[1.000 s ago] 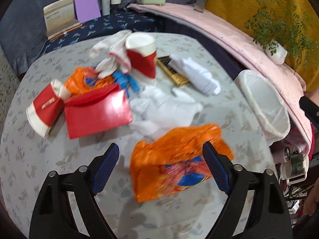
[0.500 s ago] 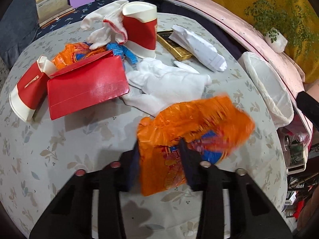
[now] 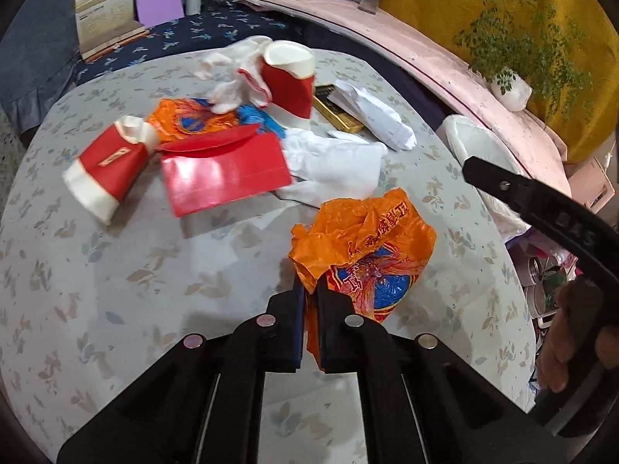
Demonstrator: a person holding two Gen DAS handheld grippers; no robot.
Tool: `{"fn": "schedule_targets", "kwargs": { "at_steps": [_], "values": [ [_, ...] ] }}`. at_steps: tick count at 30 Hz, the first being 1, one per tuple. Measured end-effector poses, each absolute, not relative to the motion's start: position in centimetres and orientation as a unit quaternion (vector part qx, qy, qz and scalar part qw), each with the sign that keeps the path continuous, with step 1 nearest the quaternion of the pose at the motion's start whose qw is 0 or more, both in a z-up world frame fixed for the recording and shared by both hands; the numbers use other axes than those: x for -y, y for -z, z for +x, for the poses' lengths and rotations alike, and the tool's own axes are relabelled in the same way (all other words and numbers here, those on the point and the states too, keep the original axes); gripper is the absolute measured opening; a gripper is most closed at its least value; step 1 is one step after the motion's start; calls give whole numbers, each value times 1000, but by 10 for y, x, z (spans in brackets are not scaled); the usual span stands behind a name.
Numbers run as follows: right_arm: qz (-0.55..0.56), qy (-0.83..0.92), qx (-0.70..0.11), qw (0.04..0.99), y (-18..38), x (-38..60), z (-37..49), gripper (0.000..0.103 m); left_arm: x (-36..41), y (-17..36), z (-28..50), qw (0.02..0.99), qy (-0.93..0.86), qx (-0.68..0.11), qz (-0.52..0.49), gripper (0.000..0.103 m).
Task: Collect trash
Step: 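Grasp the orange plastic bag with the left tool, then grasp the white gloves with the right tool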
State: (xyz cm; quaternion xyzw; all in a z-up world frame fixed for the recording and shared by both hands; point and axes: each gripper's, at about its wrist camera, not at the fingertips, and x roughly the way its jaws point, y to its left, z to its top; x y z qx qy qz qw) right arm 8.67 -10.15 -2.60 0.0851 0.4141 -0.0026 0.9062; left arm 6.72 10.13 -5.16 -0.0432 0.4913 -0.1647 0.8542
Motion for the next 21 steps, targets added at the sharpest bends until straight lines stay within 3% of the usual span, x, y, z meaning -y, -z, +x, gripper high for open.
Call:
{"fn": "schedule_targets", "kwargs": {
  "at_steps": [7, 21],
  "values": [
    [79, -16, -435, 897, 43, 78, 112, 60, -131, 38, 69, 865, 148, -476, -58, 5],
    [85, -53, -485, 869, 83, 31, 150, 41, -151, 60, 70, 857, 125, -497, -59, 5]
  ]
}}
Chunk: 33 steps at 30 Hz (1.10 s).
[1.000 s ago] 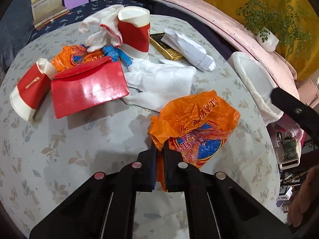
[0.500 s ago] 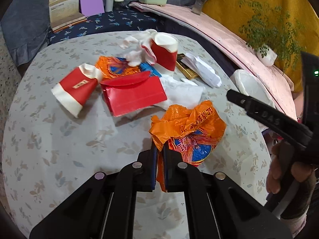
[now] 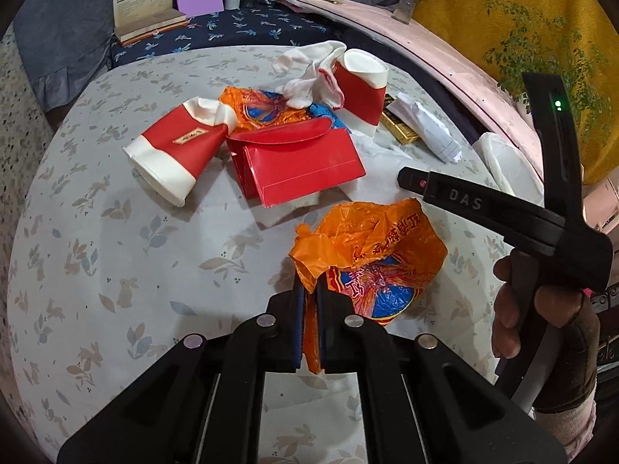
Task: Collect trash
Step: 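Grasp the white gloves with the right tool, then carry the white gloves to the wastebasket with the right tool while the left tool carries the orange bag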
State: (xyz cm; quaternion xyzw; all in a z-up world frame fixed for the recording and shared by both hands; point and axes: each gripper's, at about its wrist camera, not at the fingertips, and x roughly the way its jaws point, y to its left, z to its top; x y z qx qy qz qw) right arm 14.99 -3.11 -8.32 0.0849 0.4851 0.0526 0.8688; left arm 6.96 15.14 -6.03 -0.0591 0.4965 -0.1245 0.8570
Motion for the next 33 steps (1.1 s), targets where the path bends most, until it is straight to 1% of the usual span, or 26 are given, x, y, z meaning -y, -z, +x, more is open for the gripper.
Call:
{"fn": "schedule_targets", "kwargs": {
  "at_steps": [1, 2, 4, 5, 6, 11, 19, 26, 33],
  "values": [
    [87, -56, -488, 867, 86, 29, 151, 34, -152, 62, 70, 856, 124, -497, -60, 5],
    [89, -62, -491, 864, 88, 28, 151, 23, -153, 62, 70, 856, 124, -498, -61, 5],
    [90, -69, -490, 864, 88, 26, 150, 12, -153, 62, 69, 855, 125, -499, -62, 5],
    [87, -70, -486, 867, 85, 26, 149, 8, -152, 62, 69, 856, 126, -498, -62, 5],
    [82, -69, -482, 870, 82, 26, 147, 7, -151, 61, 69, 856, 126, -497, -62, 5],
    [88, -60, -451, 886, 56, 43, 139, 6, -144, 51, 70, 860, 134, -488, -62, 5],
    [107, -35, -392, 913, 5, 92, 122, 6, -117, 19, 72, 872, 163, -458, -56, 5],
    [114, 9, -345, 932, -32, 148, 108, 6, -74, -8, 75, 882, 191, -430, -36, 5],
    [126, 65, -318, 937, -48, 214, 92, 6, -19, -34, 82, 887, 225, -403, -15, 5]
  ]
}}
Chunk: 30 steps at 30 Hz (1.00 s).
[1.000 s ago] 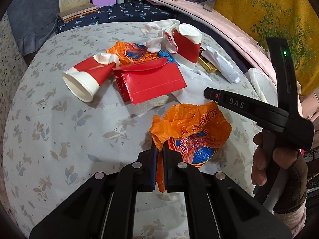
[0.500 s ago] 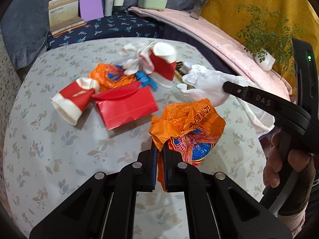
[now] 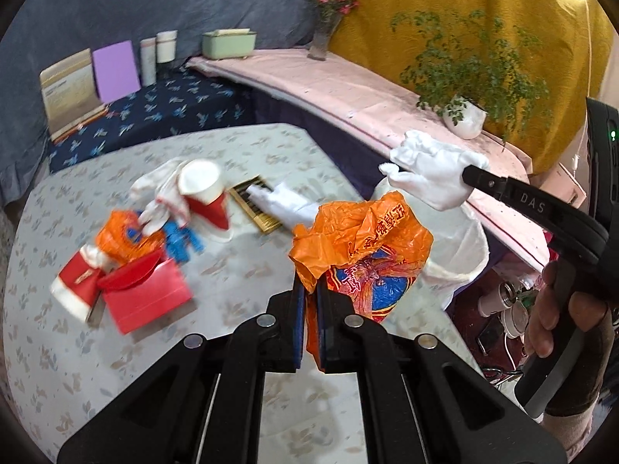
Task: Collect trash
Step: 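Carry the white gloves to the wastebasket with the right tool while the left tool carries the orange bag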
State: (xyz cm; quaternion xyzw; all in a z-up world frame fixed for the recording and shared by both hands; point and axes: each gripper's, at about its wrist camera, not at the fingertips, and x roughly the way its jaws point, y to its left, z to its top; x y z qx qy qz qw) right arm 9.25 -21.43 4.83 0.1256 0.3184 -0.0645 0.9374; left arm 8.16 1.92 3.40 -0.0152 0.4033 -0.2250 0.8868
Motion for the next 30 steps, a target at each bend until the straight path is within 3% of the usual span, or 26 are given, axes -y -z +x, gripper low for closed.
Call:
{"fn": "schedule_targets", "kwargs": {
  "at_steps": [11, 30],
  "values": [
    [126, 129, -314, 932, -42, 292, 78, 6, 73, -53, 104, 886, 265, -379, 20, 5],
    [143, 176, -329, 917, -15, 361, 86, 6, 170, -22, 146, 867, 306, -391, 47, 5]
  ]
}}
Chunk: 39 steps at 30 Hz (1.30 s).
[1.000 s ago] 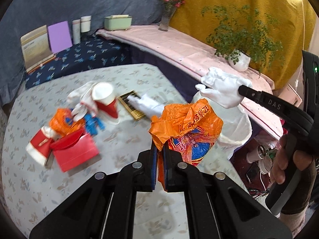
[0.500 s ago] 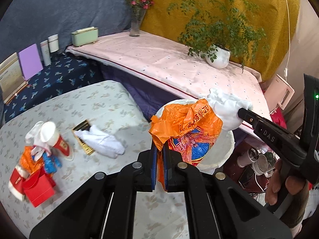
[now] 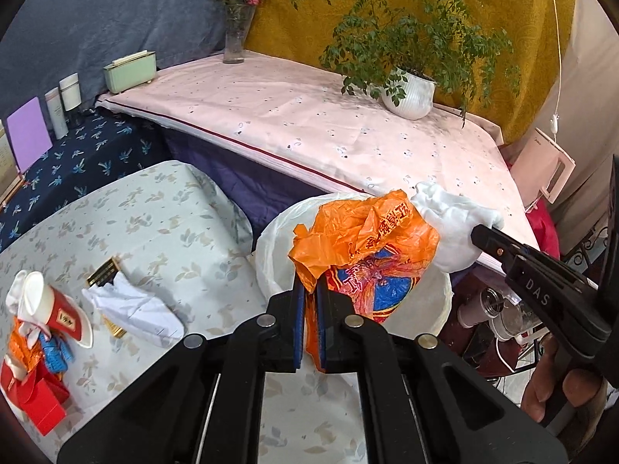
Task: Collect trash
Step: 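Carry the white gloves to the wastebasket with the right tool while the left tool carries the orange bag, then open both tools over the wastebasket to drop bag and gloves, then move both tools back over the remaining trash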
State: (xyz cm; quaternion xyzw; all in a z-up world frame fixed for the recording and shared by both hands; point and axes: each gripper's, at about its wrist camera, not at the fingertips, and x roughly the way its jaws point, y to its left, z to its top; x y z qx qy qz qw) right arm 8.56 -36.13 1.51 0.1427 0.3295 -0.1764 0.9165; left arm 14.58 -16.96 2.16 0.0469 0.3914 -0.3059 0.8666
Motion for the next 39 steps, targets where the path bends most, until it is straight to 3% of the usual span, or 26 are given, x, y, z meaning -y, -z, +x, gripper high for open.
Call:
{"fn": "schedule_targets", "kwargs": {
  "at_steps": [8, 10, 12, 13, 22, 26, 28, 30, 39],
  "values": [
    [135, 175, -335, 916, -10, 360, 98, 10, 192, -12, 161, 862, 311, -398, 46, 9],
    [132, 176, -334, 917, -9, 358, 99, 12, 193, -10, 165, 865, 302, -398, 39, 18],
    [131, 172, -334, 918, -10, 356, 100, 15, 192, -9, 166, 868, 298, -397, 36, 43],
    [130, 171, -332, 918, -11, 355, 101, 18, 190, -9, 166, 870, 293, -395, 32, 45],
    [123, 165, -321, 924, -21, 344, 96, 34, 172, -10, 165, 876, 276, -394, 26, 45],
    [116, 156, -321, 927, -25, 332, 95, 35, 159, -15, 161, 881, 266, -391, 24, 45],
    [111, 151, -320, 929, -27, 324, 95, 35, 150, -18, 159, 884, 260, -388, 21, 48],
    [108, 145, -320, 930, -30, 315, 95, 36, 139, -21, 158, 888, 250, -384, 14, 58],
    [85, 109, -318, 938, -39, 264, 94, 43, 78, -30, 152, 903, 203, -379, -7, 63]
  ]
}}
